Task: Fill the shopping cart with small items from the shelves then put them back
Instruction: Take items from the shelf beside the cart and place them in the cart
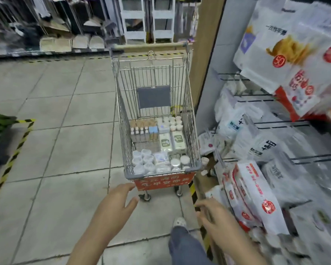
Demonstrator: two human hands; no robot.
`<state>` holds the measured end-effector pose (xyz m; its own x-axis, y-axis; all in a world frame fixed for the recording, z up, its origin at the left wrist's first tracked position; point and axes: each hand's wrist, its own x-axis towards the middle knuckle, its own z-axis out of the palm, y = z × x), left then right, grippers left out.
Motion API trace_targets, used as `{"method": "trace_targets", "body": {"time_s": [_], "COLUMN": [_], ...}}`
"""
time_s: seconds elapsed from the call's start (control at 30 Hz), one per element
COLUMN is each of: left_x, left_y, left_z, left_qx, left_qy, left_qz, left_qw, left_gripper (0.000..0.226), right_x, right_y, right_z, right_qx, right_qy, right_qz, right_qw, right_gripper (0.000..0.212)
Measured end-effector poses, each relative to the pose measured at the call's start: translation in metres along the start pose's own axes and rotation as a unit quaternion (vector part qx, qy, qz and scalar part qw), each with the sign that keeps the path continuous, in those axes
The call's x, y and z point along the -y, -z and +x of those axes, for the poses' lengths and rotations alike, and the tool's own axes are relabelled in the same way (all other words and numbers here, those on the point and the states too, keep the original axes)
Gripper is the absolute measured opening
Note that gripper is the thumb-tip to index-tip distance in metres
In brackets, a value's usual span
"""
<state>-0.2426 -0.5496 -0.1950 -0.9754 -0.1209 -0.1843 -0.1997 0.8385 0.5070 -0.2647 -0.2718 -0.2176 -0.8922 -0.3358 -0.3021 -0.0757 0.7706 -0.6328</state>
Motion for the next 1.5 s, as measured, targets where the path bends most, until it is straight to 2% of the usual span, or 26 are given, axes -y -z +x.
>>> {"method": "trace_targets", "body": {"time_s": [0.07,0.2,0.37,0.6,0.77,0.87,1.03,1.13,1.33,1.5], "left_x": [-0.013,-0.027,-0.018,0.028,0.046,0.051,0.061,0.066,0.061,0.057], "left_y": [-0.008,-0.024,-0.042,-0.046,-0.053,-0.068,-0.121,-0.163,-0.235,-0.274], "left_z": [0.028,0.081,0.136,0.205,0.266,0.304,0.359,0.381,0.401,0.406], "left_qx": [0.005,0.054,0.099,0.170,0.259,0.293,0.338,0.369,0.365,0.339], "left_qy": [-0.012,-0.052,-0.040,0.002,-0.037,-0.070,-0.111,-0.137,-0.187,-0.221], "left_qz": [-0.002,0.062,0.080,0.091,0.130,0.142,0.124,0.133,0.132,0.146], "left_qw": [1.000,0.995,0.991,0.981,0.956,0.943,0.926,0.910,0.902,0.903], "left_gripper": [0.036,0.035,0.042,0.042,0.040,0.039,0.043,0.045,0.048,0.056], "right_x": [-0.010,-0.023,-0.031,-0.027,-0.028,-0.035,-0.062,-0.083,-0.118,-0.140], "right_y": [0.012,0.035,0.046,0.011,-0.011,-0.019,-0.045,-0.062,-0.093,-0.108], "right_z": [0.029,0.087,0.150,0.215,0.258,0.286,0.338,0.365,0.401,0.417], "right_qx": [0.006,0.015,0.051,0.080,0.066,0.040,0.026,0.051,0.136,0.113], "right_qy": [-0.009,-0.030,-0.026,-0.084,-0.156,-0.176,-0.213,-0.242,-0.219,-0.221], "right_qz": [-0.006,-0.023,-0.035,-0.005,0.011,-0.007,-0.006,-0.065,-0.217,-0.231], "right_qw": [1.000,0.999,0.998,0.993,0.986,0.984,0.977,0.967,0.942,0.941], "right_gripper": [0.025,0.026,0.026,0.030,0.027,0.033,0.031,0.037,0.063,0.070]}}
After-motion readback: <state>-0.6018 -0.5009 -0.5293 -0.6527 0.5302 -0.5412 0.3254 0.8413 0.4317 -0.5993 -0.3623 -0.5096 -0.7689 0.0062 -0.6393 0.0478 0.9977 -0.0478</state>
